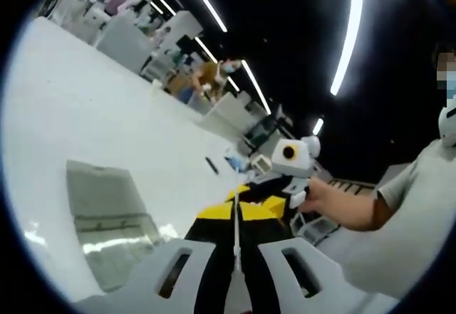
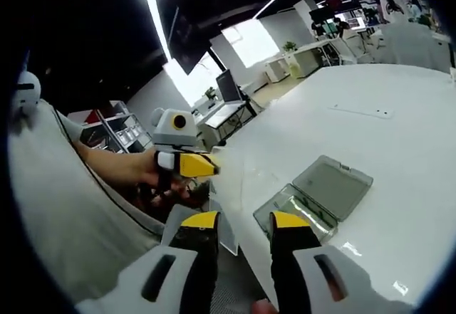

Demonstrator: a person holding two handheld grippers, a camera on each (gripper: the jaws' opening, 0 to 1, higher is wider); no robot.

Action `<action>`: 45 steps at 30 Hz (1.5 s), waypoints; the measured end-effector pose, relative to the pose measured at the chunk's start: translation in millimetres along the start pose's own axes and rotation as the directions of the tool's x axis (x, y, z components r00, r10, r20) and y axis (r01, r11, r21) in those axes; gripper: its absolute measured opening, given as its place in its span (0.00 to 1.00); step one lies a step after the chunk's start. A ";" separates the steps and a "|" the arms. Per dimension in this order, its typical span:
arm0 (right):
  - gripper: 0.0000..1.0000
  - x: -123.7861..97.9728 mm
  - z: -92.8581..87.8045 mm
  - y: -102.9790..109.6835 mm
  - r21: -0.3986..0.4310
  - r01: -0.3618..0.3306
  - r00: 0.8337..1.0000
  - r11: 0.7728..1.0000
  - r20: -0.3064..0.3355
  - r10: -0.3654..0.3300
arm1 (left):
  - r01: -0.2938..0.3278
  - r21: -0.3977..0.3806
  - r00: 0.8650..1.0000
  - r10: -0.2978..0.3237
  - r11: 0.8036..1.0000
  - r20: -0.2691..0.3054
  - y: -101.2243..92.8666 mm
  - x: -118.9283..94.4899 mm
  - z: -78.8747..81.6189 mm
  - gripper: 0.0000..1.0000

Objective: Insert the divider into the dual guide fixture by aligning both edges with the guide slots and pushing it downward to the bottom, including one-sided entry, uneven engagement, binding, and posture correction.

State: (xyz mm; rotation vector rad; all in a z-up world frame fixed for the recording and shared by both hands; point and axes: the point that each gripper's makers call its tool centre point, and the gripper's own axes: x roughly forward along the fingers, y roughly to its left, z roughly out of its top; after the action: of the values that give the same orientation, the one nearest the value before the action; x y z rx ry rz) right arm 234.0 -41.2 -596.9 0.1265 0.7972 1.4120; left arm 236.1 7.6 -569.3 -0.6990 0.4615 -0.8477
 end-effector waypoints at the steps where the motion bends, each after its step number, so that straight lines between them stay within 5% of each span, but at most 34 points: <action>1: 0.24 -0.9 0.8 0.1 0.000 -0.004 1.000 1.000 0.003 0.004 | 0.002 0.002 1.000 -0.002 1.000 -0.001 -0.4 0.2 0.4 0.00; 27: 0.20 -5.9 8.8 16.7 0.048 -0.181 0.983 0.982 0.039 0.179 | 0.113 0.014 0.993 -0.113 0.993 -0.020 -24.0 2.0 4.9 0.00; 45: 0.16 -4.5 4.0 33.1 0.093 -0.316 0.948 0.944 0.074 0.310 | 0.160 0.010 0.986 -0.160 0.987 -0.037 -33.6 9.1 3.4 0.00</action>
State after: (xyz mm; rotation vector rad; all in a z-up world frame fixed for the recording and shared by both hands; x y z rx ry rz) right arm 209.1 -37.3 -574.6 0.3881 0.8274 1.6576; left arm 226.2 -14.1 -543.8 -0.7162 0.4355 -1.0148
